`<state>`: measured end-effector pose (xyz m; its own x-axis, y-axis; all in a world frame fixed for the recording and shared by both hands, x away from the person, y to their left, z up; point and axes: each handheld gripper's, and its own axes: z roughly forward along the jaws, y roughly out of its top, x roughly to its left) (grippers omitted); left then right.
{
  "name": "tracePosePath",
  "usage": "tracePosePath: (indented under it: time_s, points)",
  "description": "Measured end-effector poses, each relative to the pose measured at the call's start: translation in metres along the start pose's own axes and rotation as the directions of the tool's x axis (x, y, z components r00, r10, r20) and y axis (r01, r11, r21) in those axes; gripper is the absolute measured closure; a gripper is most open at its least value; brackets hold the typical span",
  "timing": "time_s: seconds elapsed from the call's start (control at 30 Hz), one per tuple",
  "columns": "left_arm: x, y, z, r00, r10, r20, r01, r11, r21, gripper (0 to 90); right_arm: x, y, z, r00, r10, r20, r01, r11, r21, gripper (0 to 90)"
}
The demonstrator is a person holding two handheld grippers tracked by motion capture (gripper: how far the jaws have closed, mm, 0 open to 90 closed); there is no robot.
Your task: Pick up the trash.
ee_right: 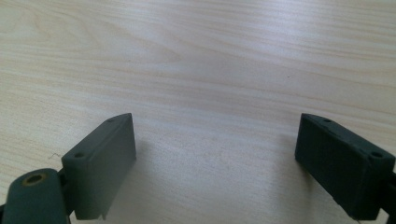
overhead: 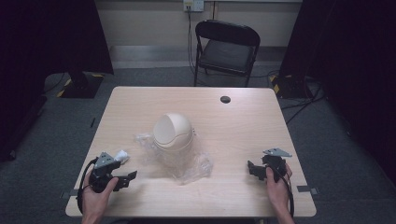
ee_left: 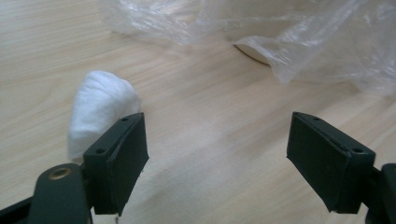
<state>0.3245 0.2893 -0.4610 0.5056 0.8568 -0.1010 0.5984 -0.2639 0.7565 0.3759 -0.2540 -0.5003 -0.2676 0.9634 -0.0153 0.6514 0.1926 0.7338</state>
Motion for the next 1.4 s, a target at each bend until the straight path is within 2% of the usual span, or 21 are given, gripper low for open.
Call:
tracePosePath:
  time_s: [0.03, 0.23, 0.33, 0.37, 0.4, 0.47, 0.5, 0.53, 0.63, 0.67, 0.83, 1.0, 1.1, 1.13, 1.3, 1.4]
  points:
    - [0.001, 0.003, 0.0, 0.9996, -0.007, 0.028, 0.007, 0.9999, -0.007, 20.1, 0.0, 0.0, 0.0, 1.0, 0.001, 0.001, -0.001, 1.0, 0.001, 11.4]
    - [0.0, 0.011, -0.004, 0.9986, -0.008, 0.051, 0.01, 0.999, -0.043, 20.1, 0.0, 0.0, 0.0, 1.0, 0.002, 0.004, -0.002, 1.0, 0.0, 11.3]
    - [-0.002, 0.021, -0.01, 0.9983, 0.008, 0.058, -0.004, 0.9971, -0.076, 20.1, 0.0, 0.0, 0.0, 1.0, 0.002, 0.004, -0.002, 1.0, 0.0, 11.4]
    - [-0.002, 0.021, -0.01, 0.9983, 0.008, 0.058, -0.004, 0.9971, -0.076, 20.1, 0.0, 0.0, 0.0, 1.0, 0.002, 0.004, -0.002, 1.0, 0.0, 11.4]
    - [-0.001, 0.027, -0.012, 0.998, -0.002, 0.063, 0.008, 0.9951, -0.099, 20.1, 0.0, 0.0, 0.0, 1.0, 0.002, 0.003, -0.002, 1.0, 0.001, 11.4]
    - [-0.001, 0.03, -0.013, 0.9984, 0.004, 0.056, 0.002, 0.9946, -0.104, 20.2, 0.0, 0.0, 0.0, 1.0, 0.002, 0.003, -0.002, 1.0, 0.001, 11.3]
    - [-0.001, 0.036, -0.014, 0.9988, 0.01, 0.048, -0.004, 0.9935, -0.114, 20.2, 0.0, 0.0, 0.0, 1.0, 0.002, 0.003, -0.002, 1.0, 0.001, 11.3]
    - [-0.001, 0.039, -0.014, 0.9982, -0.004, 0.059, 0.012, 0.9918, -0.128, 20.3, 0.0, 0.0, 0.0, 1.0, 0.002, 0.003, -0.002, 1.0, 0.001, 11.3]
    - [0.001, 0.046, -0.015, 0.9986, 0.003, 0.053, 0.004, 0.9906, -0.137, 20.8, 0.0, 0.0, 0.0, 1.0, 0.002, 0.003, -0.002, 1.0, 0.001, 11.3]
    - [0.001, 0.052, -0.016, 0.9979, 0.006, 0.065, 0.004, 0.9892, -0.146, 20.9, 0.0, 0.0, 0.0, 1.0, 0.002, 0.003, -0.002, 1.0, 0.001, 11.3]
    - [-0.002, 0.064, -0.015, 0.9968, 0.038, 0.07, -0.028, 0.9904, -0.135, 20.9, 0.0, 0.0, 0.0, 1.0, 0.002, 0.003, -0.002, 1.0, 0.001, 11.3]
    - [-0.002, 0.076, -0.011, 0.9963, 0.039, 0.076, -0.027, 0.9893, -0.143, 20.8, 0.0, 0.0, 0.0, 1.0, 0.002, 0.003, -0.002, 1.0, 0.001, 11.3]
    - [-0.003, 0.085, -0.009, 0.9939, 0.044, 0.101, -0.029, 0.988, -0.152, 19.6, 0.0, 0.0, 0.0, 1.0, 0.002, 0.003, -0.002, 1.0, 0.001, 11.4]
    - [-0.004, 0.088, -0.009, 0.9937, 0.048, 0.101, -0.033, 0.9888, -0.146, 16.1, 0.0, 0.0, 0.0, 1.0, 0.002, 0.003, -0.002, 1.0, 0.001, 11.3]
    - [-0.01, 0.107, -0.004, 0.9923, 0.074, 0.1, -0.058, 0.9868, -0.151, 16.1, 0.0, 0.0, 0.0, 1.0, 0.002, 0.003, -0.002, 1.0, 0.001, 11.4]
    - [-0.012, 0.112, -0.004, 0.9921, 0.082, 0.094, -0.067, 0.9853, -0.157, 16.3, 0.0, 0.0, 0.0, 1.0, 0.002, 0.003, -0.002, 1.0, 0.001, 11.3]
